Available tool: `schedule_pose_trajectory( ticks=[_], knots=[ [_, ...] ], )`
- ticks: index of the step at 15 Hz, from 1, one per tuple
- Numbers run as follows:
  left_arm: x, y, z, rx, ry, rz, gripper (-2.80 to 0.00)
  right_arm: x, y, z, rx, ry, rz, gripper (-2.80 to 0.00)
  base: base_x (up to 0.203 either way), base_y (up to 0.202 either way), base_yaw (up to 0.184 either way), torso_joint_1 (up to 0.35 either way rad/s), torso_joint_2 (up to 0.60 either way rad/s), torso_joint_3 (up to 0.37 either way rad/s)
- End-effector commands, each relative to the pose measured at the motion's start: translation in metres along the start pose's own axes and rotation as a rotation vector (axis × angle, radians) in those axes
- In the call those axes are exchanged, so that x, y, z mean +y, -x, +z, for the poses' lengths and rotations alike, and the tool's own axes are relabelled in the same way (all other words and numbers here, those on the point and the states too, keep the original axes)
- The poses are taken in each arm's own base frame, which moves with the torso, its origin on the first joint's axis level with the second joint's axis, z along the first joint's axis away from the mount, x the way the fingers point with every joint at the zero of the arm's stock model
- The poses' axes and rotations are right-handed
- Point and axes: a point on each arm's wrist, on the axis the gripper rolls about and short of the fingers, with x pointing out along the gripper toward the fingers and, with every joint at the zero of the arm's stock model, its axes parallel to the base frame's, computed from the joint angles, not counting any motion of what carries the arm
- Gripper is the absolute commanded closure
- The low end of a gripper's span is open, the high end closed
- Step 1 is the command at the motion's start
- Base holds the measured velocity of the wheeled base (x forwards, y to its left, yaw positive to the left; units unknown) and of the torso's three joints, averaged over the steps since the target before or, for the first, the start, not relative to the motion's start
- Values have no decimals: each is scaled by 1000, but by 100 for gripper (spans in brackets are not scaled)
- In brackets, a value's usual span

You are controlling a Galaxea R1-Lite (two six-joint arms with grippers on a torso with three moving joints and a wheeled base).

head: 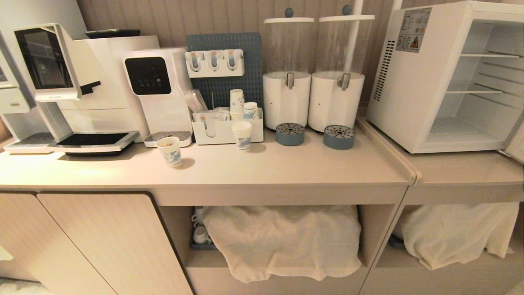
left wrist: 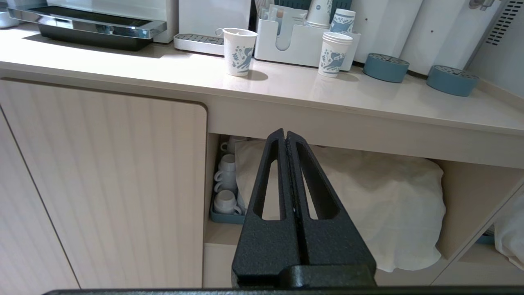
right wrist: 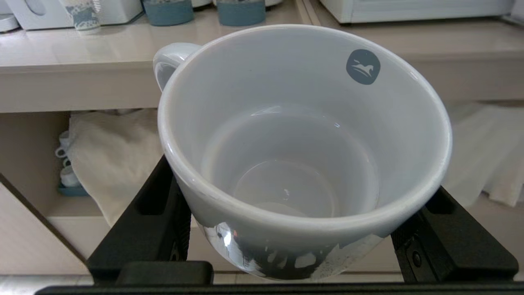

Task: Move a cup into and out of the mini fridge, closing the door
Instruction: Put the ceramic cup in the freezer

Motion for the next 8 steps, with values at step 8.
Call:
schedule_pose_trajectory(
  ticks=[8],
  knots=[
    [2, -1, -11, 35, -1, 6, 0, 0, -1, -1, 6, -3, 0, 0, 0, 0, 0, 0, 0, 0]
  ],
)
